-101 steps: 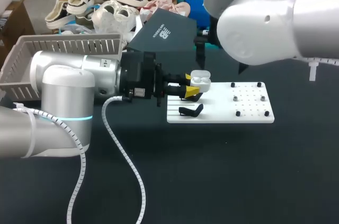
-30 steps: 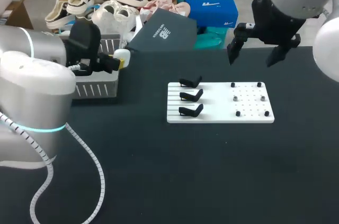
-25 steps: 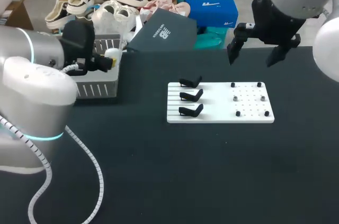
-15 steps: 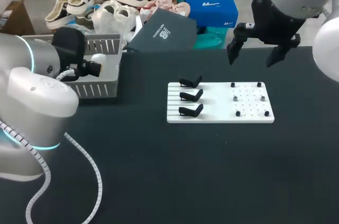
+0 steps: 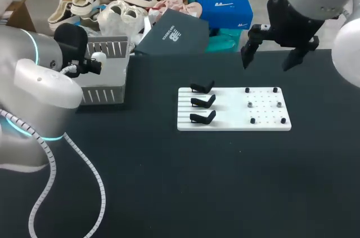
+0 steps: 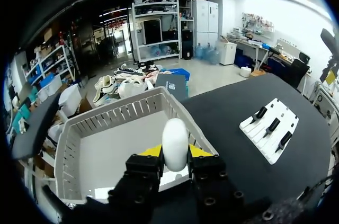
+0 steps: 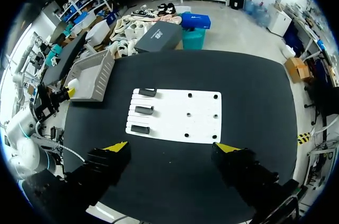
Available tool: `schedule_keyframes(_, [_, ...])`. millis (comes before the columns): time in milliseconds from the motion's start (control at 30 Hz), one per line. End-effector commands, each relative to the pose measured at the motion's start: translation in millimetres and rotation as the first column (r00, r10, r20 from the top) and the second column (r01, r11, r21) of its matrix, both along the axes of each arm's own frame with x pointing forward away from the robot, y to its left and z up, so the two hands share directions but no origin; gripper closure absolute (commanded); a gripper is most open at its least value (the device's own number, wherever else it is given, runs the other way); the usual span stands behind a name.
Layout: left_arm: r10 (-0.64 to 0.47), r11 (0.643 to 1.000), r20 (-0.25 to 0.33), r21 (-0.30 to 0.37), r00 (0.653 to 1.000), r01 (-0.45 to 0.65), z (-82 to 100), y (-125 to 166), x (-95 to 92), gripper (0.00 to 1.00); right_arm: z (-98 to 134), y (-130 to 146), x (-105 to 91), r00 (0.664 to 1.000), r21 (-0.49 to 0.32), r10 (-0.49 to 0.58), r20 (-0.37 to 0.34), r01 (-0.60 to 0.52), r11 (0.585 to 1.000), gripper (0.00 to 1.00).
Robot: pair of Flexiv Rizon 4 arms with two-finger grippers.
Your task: Pick up each earbud case from the left stands, insert the matching earbuds, close the lid, and place the case in the box.
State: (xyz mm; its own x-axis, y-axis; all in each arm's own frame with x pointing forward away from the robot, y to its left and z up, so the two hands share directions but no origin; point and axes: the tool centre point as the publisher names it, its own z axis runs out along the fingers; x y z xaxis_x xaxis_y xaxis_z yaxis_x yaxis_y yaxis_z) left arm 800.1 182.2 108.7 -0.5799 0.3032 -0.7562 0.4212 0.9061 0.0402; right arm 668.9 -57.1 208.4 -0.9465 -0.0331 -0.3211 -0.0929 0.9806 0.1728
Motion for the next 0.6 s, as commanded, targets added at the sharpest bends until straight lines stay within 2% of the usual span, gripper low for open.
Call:
schedule_keyframes(33, [-0.024, 0.999, -0.137, 0.043, 0.990, 0.030, -16.3, 5, 36.3, 1.00, -1, 0, -1.5, 1.000, 0.001, -0.002, 0.005, 0.002, 1.000, 0.00])
schedule_keyframes(167, [-0.065, 0.997, -0.174, 0.039, 0.983, 0.073, -28.7, 8, 46.0, 1.00, -1, 0, -1.5, 1.000, 0.001, -0.002, 0.005, 0.002, 1.000, 0.00])
schedule_keyframes(200, [-0.075, 0.996, -0.176, 0.035, 0.982, 0.082, -29.7, 8, 46.1, 0.96, -1, 0, -1.5, 1.000, 0.001, -0.002, 0.005, 0.002, 1.000, 0.00])
schedule_keyframes(267, [-0.098, 0.993, -0.182, 0.041, 0.978, 0.107, -31.0, 5, 44.6, 0.51, -1, 0, -1.5, 1.000, 0.001, -0.002, 0.005, 0.002, 1.000, 0.00])
schedule_keyframes(300, [-0.103, 0.993, -0.177, 0.041, 0.979, 0.111, -30.4, 4, 43.5, 0.10, -1, 0, -1.5, 1.000, 0.001, -0.002, 0.005, 0.002, 1.000, 0.00])
schedule_keyframes(333, [-0.106, 0.993, -0.173, 0.041, 0.979, 0.115, -28.6, 2, 41.5, 0.00, -1, 0, -1.5, 1.000, 0.001, -0.002, 0.005, 0.002, 1.000, 0.00])
schedule_keyframes(600, [-0.143, 0.987, -0.121, 0.053, 0.982, 0.150, -2.1, -11, 11.5, 0.00, -1, 0, -1.5, 1.000, 0.001, -0.002, 0.005, 0.002, 1.000, 0.00])
